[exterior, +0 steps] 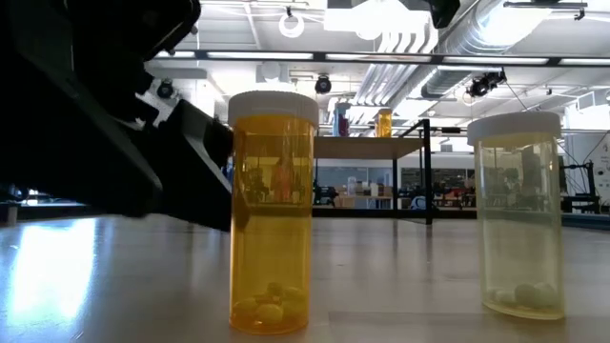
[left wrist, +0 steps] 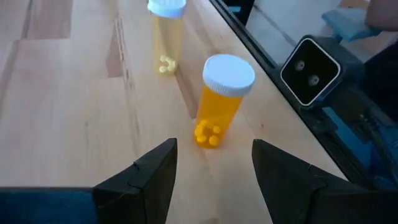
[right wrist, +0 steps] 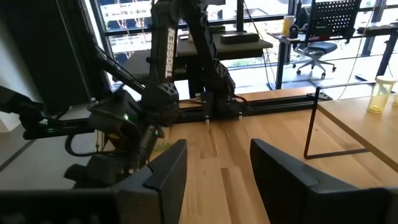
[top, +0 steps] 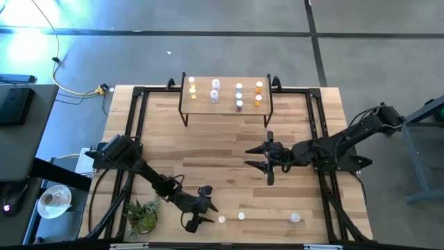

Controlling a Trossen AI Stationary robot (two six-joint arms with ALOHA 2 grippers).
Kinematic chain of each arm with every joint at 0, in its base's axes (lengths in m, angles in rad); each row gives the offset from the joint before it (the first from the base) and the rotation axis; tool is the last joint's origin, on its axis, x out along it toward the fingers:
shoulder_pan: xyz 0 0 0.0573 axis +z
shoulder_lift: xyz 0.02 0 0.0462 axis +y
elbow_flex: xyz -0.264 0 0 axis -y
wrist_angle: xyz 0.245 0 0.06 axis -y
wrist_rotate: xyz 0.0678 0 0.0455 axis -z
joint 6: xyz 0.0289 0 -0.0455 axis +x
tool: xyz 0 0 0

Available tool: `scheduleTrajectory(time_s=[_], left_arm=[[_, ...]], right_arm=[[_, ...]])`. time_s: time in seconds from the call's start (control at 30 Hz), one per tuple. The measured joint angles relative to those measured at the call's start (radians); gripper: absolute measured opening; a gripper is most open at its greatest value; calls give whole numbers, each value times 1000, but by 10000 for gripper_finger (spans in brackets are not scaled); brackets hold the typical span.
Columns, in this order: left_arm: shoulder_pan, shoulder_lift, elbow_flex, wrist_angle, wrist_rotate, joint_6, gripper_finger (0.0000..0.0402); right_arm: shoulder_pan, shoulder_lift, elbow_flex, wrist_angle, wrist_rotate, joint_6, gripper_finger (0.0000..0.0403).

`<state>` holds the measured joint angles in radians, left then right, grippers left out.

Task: Pick and place medicine bottles onto shelf by color
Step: Put the orange pill bottle on the shelf aligned with the orange pill bottles

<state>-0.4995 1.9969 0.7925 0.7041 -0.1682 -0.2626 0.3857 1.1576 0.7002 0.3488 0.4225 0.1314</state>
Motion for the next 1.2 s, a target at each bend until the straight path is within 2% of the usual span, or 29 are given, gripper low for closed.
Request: scheduleTrajectory(time_s=[0.17, 0.33, 0.5, 0.73, 1.2], left_arm=[[13, 59, 1, 104, 14, -14, 198], [49, 100, 18, 187, 92, -21, 198], [75, 134, 51, 184, 154, -52, 198], [76, 158, 84, 184, 184, -55, 198], [79, 159, 100, 185, 188, -15, 197]], right_arm=[[2, 0, 0, 7, 0, 0, 168], [2, 0, 0, 7, 3, -5, 168], [1, 0, 0, 6, 3, -8, 168], [2, 1, 0, 6, 3, -8, 168], [2, 1, 0, 6, 2, -1, 168]])
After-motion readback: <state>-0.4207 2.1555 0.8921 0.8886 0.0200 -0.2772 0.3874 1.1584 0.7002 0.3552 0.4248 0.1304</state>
